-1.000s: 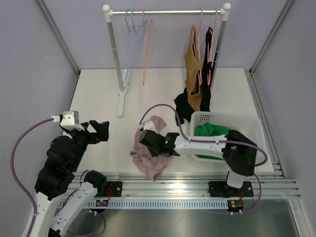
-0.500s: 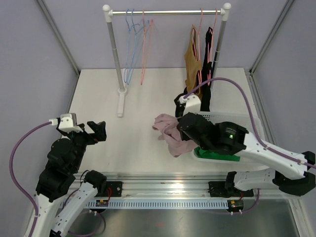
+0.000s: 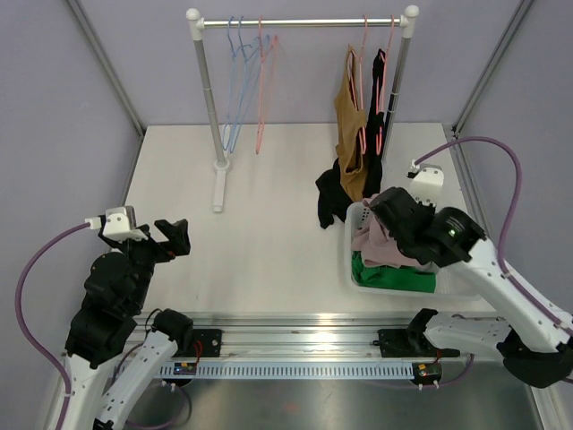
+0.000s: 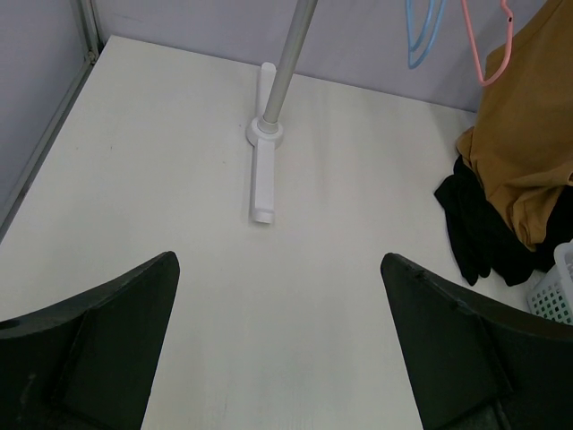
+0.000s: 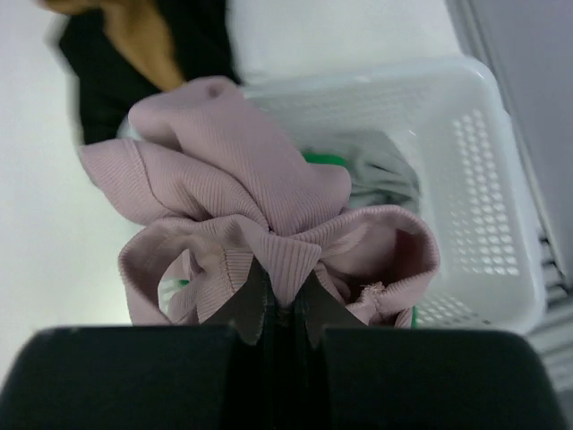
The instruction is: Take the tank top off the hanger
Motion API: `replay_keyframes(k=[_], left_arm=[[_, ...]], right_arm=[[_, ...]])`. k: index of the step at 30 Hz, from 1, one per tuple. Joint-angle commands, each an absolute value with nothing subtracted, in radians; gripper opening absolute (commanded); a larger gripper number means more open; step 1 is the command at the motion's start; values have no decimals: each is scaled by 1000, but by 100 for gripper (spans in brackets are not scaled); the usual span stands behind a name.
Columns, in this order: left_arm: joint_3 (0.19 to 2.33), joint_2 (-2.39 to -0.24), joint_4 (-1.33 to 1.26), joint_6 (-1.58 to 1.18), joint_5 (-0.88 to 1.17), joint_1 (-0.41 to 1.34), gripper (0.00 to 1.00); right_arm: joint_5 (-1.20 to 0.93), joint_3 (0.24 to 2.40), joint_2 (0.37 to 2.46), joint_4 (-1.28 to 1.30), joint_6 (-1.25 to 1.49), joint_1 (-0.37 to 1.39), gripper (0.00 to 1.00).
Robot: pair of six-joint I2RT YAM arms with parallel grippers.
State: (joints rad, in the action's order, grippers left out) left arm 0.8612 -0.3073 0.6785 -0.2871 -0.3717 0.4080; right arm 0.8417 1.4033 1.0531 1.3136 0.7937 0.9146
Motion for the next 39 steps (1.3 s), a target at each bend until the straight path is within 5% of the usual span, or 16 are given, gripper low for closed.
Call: replay_keyframes(k=[1, 13, 14, 16, 21, 22, 25, 35, 39], left_arm=[[854, -295, 629, -273, -396, 400, 99], [857, -301, 624, -273, -388, 393, 99], [859, -301, 626, -275, -387, 393, 99], [868, -308, 627, -281, -368, 393, 99], [922, -350, 649, -339, -305, 393, 99], [946, -373, 649, -363, -284, 393, 99], [989, -420, 652, -415, -232, 393, 99], [1239, -711, 597, -492, -29, 408, 99], [1418, -965, 623, -463, -353, 724, 99]], right_arm=[[766, 1261, 1089, 1252, 661, 715, 0], [364, 985, 1413, 889, 551, 384, 3], [344, 973, 1436, 844, 560, 380, 7], [368, 953, 1442, 833, 578, 379, 36], [461, 1006, 1347, 908, 601, 379, 66], [474, 1047, 1324, 925, 600, 377, 81], [520, 1141, 1252, 989, 581, 379, 99], [578, 1313, 1135, 1143, 465, 379, 100], [410, 1287, 1025, 1066, 388, 377, 99]])
